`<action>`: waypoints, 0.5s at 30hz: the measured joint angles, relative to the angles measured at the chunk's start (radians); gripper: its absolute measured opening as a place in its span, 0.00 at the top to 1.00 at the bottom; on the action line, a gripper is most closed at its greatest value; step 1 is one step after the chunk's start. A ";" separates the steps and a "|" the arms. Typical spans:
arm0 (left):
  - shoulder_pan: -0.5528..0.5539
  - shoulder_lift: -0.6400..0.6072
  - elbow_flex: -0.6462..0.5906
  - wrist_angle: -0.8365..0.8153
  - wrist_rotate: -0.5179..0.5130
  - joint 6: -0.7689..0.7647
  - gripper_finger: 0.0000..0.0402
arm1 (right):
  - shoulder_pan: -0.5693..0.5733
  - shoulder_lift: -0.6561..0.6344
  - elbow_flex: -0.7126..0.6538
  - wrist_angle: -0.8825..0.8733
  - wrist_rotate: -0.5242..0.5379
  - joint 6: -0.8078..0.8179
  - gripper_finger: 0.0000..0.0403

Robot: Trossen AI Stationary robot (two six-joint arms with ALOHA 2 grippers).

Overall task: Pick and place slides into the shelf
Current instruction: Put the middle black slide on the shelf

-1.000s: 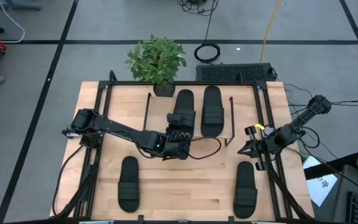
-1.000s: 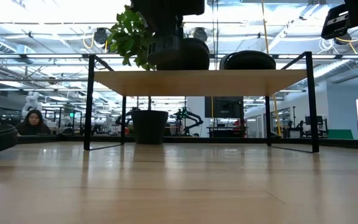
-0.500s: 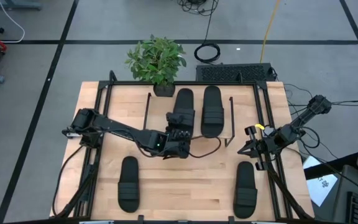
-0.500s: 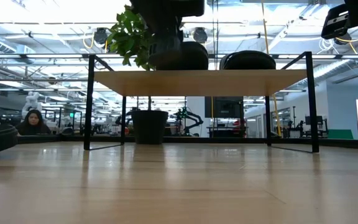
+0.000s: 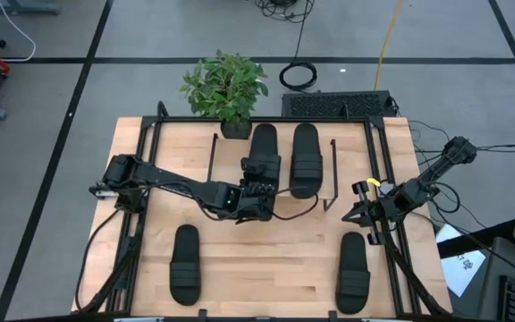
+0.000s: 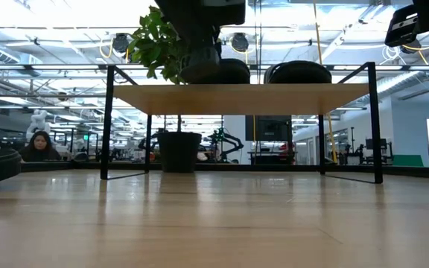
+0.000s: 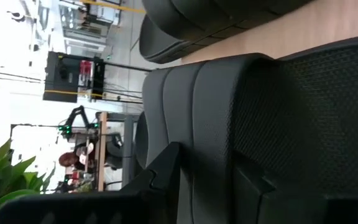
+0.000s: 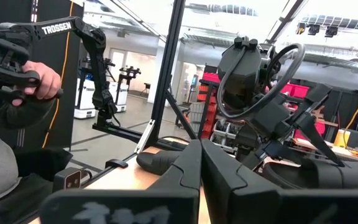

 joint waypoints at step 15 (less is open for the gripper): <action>-0.003 0.000 0.000 -0.013 -0.013 -0.034 0.43 | 0.000 0.000 0.000 0.000 0.000 0.000 1.00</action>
